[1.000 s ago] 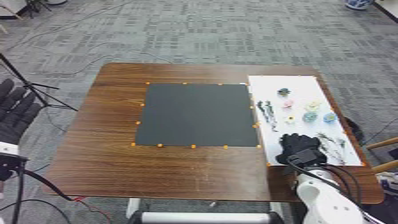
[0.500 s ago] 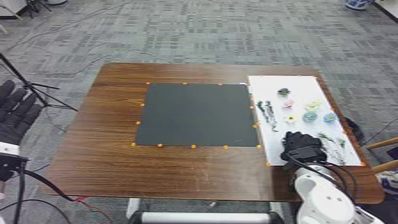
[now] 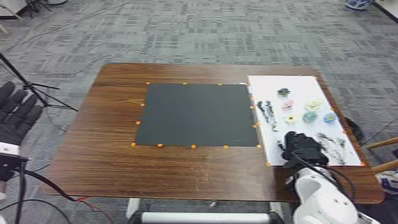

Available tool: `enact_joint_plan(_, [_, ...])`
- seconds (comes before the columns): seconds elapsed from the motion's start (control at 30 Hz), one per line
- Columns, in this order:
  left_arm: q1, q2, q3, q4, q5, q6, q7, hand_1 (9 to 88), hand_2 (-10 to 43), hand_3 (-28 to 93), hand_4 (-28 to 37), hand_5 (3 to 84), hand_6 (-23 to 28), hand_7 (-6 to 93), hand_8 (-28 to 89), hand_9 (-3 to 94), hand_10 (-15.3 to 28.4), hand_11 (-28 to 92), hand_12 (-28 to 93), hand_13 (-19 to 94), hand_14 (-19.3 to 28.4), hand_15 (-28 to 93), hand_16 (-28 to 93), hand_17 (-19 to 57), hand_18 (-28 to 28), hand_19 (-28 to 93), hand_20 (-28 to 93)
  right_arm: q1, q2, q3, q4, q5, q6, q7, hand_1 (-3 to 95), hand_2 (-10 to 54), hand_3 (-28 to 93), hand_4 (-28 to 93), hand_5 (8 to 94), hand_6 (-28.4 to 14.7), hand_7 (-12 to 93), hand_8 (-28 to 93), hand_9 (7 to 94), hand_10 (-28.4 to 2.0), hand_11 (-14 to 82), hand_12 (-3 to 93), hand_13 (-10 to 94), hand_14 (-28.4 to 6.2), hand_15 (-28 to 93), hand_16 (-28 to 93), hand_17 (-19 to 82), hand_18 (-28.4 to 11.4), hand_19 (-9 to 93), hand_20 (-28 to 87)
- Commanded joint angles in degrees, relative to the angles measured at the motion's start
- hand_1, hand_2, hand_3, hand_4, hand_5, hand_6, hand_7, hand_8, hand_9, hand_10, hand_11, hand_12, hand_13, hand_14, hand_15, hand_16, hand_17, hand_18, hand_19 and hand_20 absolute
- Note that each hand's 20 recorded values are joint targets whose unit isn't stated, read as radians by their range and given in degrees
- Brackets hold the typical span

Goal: Arrange flowers

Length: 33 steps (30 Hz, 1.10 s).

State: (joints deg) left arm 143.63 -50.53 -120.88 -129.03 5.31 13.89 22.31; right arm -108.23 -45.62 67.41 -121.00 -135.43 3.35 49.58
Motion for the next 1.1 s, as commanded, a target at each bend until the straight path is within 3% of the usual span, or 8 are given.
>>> enact_joint_plan(0.03, [1.7, -1.00, -2.82, -0.20, -1.78, 0.34, 1.49, 23.7, 15.6, 67, -28.3, 35.5, 7.7, 7.4, -6, 30.8, 13.6, 11, 12, 21, 13.1, 21, -3, -2.5, 8.8, 20, 11, -0.2, 1.8, -3.9, -2.9, -2.8, 18.6, 0.4, 60.9, -9.5, 76, -26, 51.1, -3.8, 67, 8, 84.2, -8.3, 25.5, 51.9, 73, -8.2, 64, 53, 46, -26.0, 93, 39])
enact_joint_plan(0.13, [2.1, -1.11, -3.33, -0.15, -2.25, 0.07, 1.83, 23.7, 15.6, 67, -28.3, 35.5, 7.8, 7.4, -6, 30.9, 13.6, 11, 12, 21, 13.0, 21, -3, -2.4, 8.9, 20, 11, 1.8, 2.3, -7.2, 0.1, -11.4, 26.7, -0.7, 61.0, -9.5, 76, -25, 51.5, -3.8, 67, 8, 83.9, -8.5, 26.2, 52.3, 73, -8.5, 64, 53, 46, -25.9, 93, 38])
enact_joint_plan(0.23, [1.6, -1.14, -3.06, 0.10, -2.82, 0.30, 2.18, 23.7, 15.6, 67, -28.3, 35.5, 7.8, 7.4, -6, 30.9, 13.6, 11, 12, 21, 12.9, 21, -4, -2.3, 8.8, 19, 10, 3.8, 2.1, -8.6, -0.6, -9.2, 27.0, -0.8, 60.9, -9.5, 76, -24, 51.1, -3.7, 67, 8, 83.4, -9.0, 26.7, 52.5, 73, -8.5, 64, 52, 46, -26.1, 93, 37])
enact_joint_plan(0.37, [1.4, -1.03, -2.70, 0.14, -2.73, 0.01, 1.94, 23.7, 15.6, 67, -28.3, 35.6, 7.8, 7.4, -6, 30.9, 13.7, 11, 12, 21, 12.8, 21, -4, -2.2, 8.7, 19, 10, 3.2, 1.6, -6.2, -2.5, -13.2, 11.4, 1.1, 59.3, -9.5, 76, -23, 51.4, -4.0, 67, 7, 83.2, -9.0, 27.5, 52.4, 73, -8.7, 65, 51, 46, -26.3, 93, 36])
enact_joint_plan(0.5, [2.1, -1.21, -3.08, 0.02, -2.64, -0.05, 2.09, 23.6, 15.7, 67, -28.3, 35.6, 7.8, 7.4, -6, 31.0, 13.6, 11, 12, 21, 12.8, 21, -4, -2.2, 8.7, 19, 11, 1.1, 2.4, -3.5, -3.8, -14.2, 3.7, 0.8, 46.6, -9.5, 72, -19, 52.7, -6.8, 56, 10, 79.2, -12.3, 35.9, 44.8, 70, -13.3, 70, 41, 45, -27.3, 93, 36])
enact_joint_plan(0.57, [2.4, -1.39, -3.30, -0.08, -2.64, -0.10, 1.92, 23.6, 15.7, 67, -28.3, 35.7, 7.9, 7.4, -6, 31.0, 13.6, 11, 12, 21, 12.8, 21, -3, -2.2, 8.7, 19, 11, -0.3, 2.6, -1.3, -5.1, -11.2, -1.2, 0.9, 36.6, -9.5, 70, -20, 56.8, -9.6, 46, -11, 77.1, -16.0, 39.2, 32.5, 69, -14.6, 69, 39, 44, -27.8, 93, 38])
enact_joint_plan(0.77, [2.9, -1.43, -3.58, -0.26, -2.55, -0.12, 2.35, 23.5, 15.7, 68, -28.3, 35.7, 7.8, 7.5, -6, 31.0, 13.7, 11, 12, 22, 12.9, 21, -3, -2.2, 8.7, 19, 11, -3.1, 3.0, 1.9, -6.5, -10.3, -7.6, 0.7, 29.9, -9.5, 62, -22, 63.3, -11.8, 24, -7, 73.1, -20.4, 34.3, 27.9, 63, -18.3, 68, 37, 42, -28.4, 93, 44])
enact_joint_plan(1.1, [2.6, -1.03, -2.48, 0.02, -2.03, 0.13, 1.83, 23.5, 15.7, 68, -28.3, 35.6, 7.8, 7.5, -6, 31.0, 13.6, 11, 12, 21, 12.9, 21, -3, -2.3, 8.7, 19, 11, -2.4, 1.6, 2.7, -6.3, -6.7, -17.4, 0.1, 29.2, -9.5, 60, -23, 66.5, -11.3, 22, -5, 73.0, -21.4, 34.9, 28.8, 61, -19.6, 70, 38, 41, -28.4, 93, 46])
